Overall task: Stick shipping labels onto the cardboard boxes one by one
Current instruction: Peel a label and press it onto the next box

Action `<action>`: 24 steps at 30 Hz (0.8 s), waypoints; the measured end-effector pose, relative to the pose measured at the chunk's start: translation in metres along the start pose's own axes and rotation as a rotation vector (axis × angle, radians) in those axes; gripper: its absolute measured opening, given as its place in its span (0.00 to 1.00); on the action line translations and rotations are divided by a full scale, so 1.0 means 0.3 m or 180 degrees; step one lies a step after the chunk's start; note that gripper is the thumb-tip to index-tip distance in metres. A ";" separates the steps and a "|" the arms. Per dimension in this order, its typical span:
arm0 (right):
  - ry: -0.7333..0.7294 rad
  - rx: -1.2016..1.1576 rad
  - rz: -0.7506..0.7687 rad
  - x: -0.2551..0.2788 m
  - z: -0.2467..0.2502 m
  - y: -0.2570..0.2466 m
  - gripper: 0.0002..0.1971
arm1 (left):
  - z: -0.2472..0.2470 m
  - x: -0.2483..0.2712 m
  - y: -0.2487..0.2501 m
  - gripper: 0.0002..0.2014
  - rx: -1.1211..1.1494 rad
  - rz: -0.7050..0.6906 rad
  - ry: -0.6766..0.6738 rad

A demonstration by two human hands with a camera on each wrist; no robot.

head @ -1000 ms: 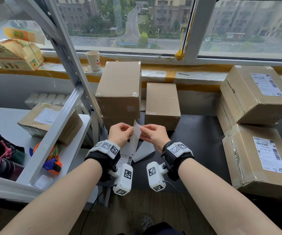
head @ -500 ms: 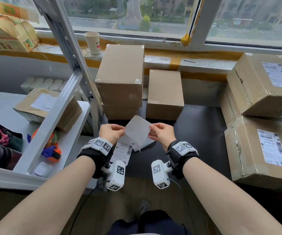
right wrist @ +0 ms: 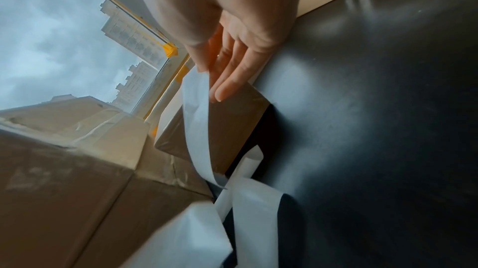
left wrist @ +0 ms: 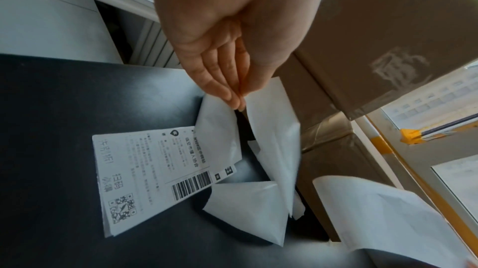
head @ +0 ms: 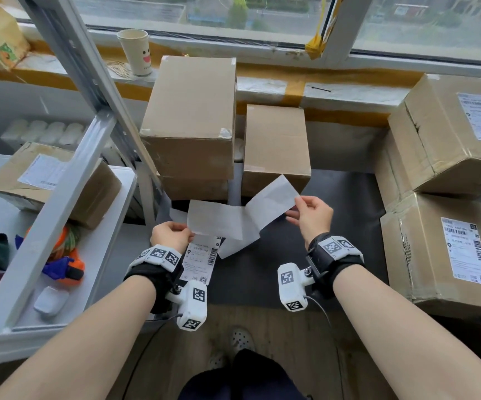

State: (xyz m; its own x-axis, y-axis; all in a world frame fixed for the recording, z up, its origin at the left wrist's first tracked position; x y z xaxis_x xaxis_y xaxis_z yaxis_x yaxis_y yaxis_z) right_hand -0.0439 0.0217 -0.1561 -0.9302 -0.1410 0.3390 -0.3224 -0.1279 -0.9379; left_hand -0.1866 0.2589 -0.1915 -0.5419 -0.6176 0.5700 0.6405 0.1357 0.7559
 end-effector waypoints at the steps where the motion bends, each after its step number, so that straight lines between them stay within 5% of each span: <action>1: 0.0050 0.0015 0.0005 -0.012 0.009 -0.001 0.07 | -0.006 -0.006 -0.001 0.08 0.0012 0.0024 0.0023; 17: -0.0158 0.0272 0.0206 -0.052 0.005 -0.043 0.04 | -0.039 -0.071 0.038 0.08 -0.0186 0.0096 -0.0146; 24: -0.0571 0.0474 0.0436 0.037 -0.037 -0.119 0.04 | -0.052 0.037 0.178 0.03 -0.0073 -0.0271 -0.1016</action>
State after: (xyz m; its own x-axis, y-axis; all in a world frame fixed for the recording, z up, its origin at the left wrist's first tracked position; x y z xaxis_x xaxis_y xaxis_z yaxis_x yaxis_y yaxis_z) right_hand -0.0448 0.0355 -0.1196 -0.9130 -0.3370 0.2298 -0.1541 -0.2368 -0.9593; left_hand -0.1498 0.2472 -0.1498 -0.7349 -0.3514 0.5800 0.5958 0.0742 0.7997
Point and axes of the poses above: each hand's wrist, its own x-axis away from the middle knuckle, its own z-axis out of the back of the hand, y = z × x, the point moved 1 cm from there along -x, towards the middle knuckle, and after that the axes turned 11 degrees about -y, right-handed, at the moved point
